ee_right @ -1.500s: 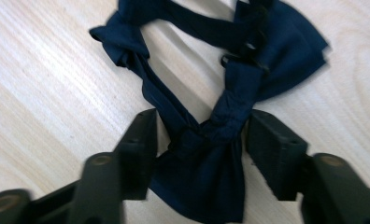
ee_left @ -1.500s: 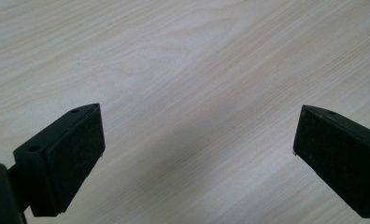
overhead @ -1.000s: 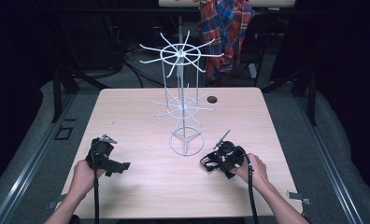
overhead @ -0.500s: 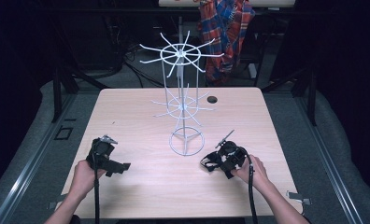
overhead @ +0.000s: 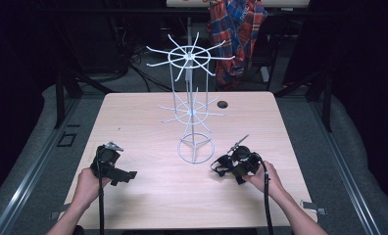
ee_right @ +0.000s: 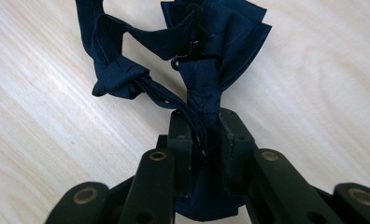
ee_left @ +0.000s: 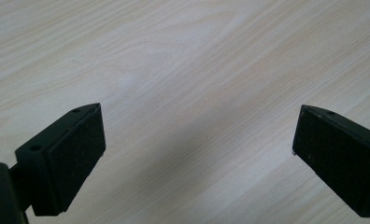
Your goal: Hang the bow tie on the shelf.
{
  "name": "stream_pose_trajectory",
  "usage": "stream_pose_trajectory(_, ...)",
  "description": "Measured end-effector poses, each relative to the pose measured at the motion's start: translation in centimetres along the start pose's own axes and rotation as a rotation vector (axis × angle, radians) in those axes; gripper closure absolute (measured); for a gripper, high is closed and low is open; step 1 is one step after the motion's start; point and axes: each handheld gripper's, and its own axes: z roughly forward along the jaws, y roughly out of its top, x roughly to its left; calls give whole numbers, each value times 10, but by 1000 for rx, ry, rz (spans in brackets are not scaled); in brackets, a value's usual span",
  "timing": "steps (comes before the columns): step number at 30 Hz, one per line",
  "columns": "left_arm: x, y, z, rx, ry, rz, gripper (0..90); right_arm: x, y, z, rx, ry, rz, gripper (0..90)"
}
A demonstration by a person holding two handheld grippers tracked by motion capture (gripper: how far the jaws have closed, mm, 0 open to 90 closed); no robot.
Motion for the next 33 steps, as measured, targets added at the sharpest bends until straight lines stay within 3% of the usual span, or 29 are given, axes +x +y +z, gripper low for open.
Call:
stream_pose_trajectory(3, 1, 0, -1, 1, 1, 0, 27, -3, -1, -6, -36, -8, 5, 772)
stream_pose_trajectory(8, 0, 0, -1, -3, 0, -5, 27, -12, -4, -19, -146, 9, 61, 772)
stream_pose_trajectory(11, 0, 0, 0, -3, 1, -6, 27, -17, -6, -24, -182, 10, 81, 772)
stream_pose_trajectory(20, 0, 0, 2, 8, 4, -4, 27, -26, -10, -29, -231, 18, 114, 771)
stream_pose_trajectory(24, 0, 0, 3, 7, 1, -9, 27, -29, -10, -34, -290, 37, 137, 771)
stream_pose_trajectory(33, 0, 2, 6, 19, 17, -10, 27, -33, -8, -36, -348, 34, 159, 772)
